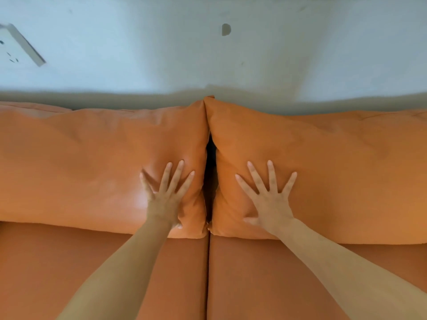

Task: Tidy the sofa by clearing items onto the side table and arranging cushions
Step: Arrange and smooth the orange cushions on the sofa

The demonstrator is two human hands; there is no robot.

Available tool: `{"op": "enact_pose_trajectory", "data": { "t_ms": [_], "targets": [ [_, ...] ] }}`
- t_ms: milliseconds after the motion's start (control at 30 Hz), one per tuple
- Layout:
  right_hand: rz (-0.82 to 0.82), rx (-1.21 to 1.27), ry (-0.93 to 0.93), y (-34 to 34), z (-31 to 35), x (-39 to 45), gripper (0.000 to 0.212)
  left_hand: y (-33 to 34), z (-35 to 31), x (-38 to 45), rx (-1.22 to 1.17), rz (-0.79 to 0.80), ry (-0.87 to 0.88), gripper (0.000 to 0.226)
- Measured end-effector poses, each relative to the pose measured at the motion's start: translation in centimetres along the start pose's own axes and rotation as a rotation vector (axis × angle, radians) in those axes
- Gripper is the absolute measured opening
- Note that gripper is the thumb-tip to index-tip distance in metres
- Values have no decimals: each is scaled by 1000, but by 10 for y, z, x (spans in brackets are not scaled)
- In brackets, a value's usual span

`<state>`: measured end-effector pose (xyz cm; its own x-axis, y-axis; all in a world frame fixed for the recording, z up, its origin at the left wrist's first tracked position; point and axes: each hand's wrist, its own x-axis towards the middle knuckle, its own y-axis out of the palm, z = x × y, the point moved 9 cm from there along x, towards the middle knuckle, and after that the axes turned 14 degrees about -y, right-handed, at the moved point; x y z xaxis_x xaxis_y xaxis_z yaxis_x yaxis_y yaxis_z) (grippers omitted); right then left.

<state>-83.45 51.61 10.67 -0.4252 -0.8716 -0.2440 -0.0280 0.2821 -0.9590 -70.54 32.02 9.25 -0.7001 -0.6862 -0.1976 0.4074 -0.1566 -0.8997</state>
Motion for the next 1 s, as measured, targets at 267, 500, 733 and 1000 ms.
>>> {"op": "enact_pose_trajectory", "data": {
  "t_ms": [267, 500, 733, 1000],
  "targets": [
    [44, -4, 55, 15, -6, 17, 135, 14, 1, 35, -61, -56, -3, 137],
    [85, 20, 93, 13, -13, 34, 127, 12, -3, 61, -76, -47, -43, 137],
    [86, -9, 103, 12, -11, 32, 128, 10, -6, 48, -73, -131, -18, 132],
    [24, -78, 100, 1, 4, 12, 119, -1, 3, 13, -69, -276, 52, 118]
  ]
}}
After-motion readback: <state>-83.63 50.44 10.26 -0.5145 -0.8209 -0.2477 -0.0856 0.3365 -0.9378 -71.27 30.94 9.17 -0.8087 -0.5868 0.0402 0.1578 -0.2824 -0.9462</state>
